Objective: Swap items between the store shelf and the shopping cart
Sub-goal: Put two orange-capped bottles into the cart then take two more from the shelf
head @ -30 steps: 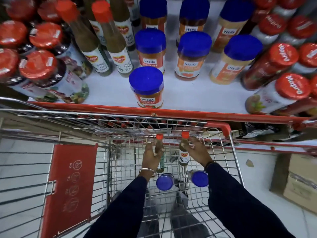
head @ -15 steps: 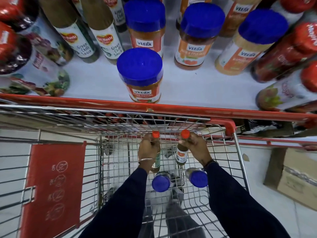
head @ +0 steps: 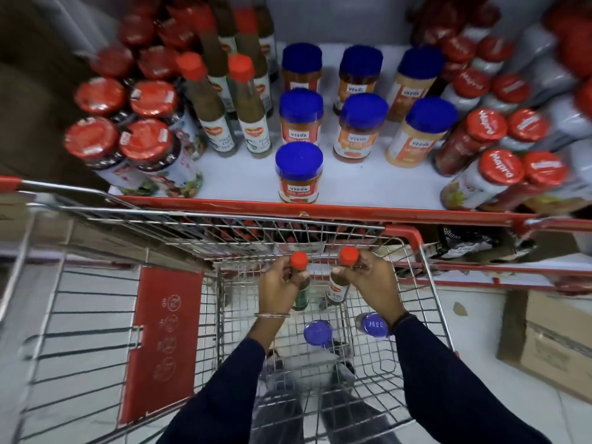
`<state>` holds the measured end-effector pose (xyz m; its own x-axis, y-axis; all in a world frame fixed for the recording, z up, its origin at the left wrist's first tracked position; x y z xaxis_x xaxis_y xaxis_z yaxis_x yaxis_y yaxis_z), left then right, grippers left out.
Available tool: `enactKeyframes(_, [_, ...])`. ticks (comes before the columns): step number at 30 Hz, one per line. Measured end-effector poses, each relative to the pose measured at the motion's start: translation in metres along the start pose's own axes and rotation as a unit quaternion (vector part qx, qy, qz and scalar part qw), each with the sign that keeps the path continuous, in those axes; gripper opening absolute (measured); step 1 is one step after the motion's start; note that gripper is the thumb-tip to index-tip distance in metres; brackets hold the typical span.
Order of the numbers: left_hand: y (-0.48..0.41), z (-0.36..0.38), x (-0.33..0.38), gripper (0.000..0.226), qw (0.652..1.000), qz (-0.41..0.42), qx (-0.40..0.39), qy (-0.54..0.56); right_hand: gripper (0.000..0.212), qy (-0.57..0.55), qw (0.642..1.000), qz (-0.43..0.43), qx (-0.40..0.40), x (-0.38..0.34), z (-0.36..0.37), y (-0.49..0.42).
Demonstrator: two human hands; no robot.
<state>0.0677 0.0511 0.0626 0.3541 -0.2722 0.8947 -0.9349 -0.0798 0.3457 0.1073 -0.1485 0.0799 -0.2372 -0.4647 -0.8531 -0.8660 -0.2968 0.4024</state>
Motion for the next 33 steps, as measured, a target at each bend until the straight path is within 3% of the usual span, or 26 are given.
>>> enactKeyframes(6, [0.04,-0.048,0.071,0.031,0.997,0.067,0.023,0.034,0.017,-0.024,0.998,-0.059,0.006,-0.087,-0.002,0.043])
enactKeyframes(14, [0.076,-0.128,0.162,0.04,0.976,0.183,0.103,0.061,0.023,-0.074,0.98,-0.177,0.058,-0.206,-0.009,0.069])
enactKeyframes(20, [0.068,-0.186,0.204,0.031,0.952,0.258,0.156,0.051,0.031,-0.07,0.963,-0.233,0.113,-0.268,-0.004,0.059])
enactKeyframes(24, [0.05,-0.203,0.21,0.03,0.949,0.268,0.166,0.021,0.038,-0.043,0.96,-0.233,0.147,-0.284,0.004,0.034])
enactKeyframes(33, [0.006,-0.206,0.199,0.03,0.964,0.223,0.14,-0.047,0.04,0.095,0.971,-0.174,0.13,-0.283,0.029,-0.023])
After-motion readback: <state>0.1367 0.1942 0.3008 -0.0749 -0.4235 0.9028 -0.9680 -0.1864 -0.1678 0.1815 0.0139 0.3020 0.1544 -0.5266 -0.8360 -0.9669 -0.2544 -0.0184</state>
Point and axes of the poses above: each hand's wrist, its own y-axis away from the middle knuckle, its own z-axis out of the palm, x = y × z, the point moved 9 cm from there along -y, towards the middle knuckle, and after that the axes turned 14 degrees about -x, right-handed, at the moved point
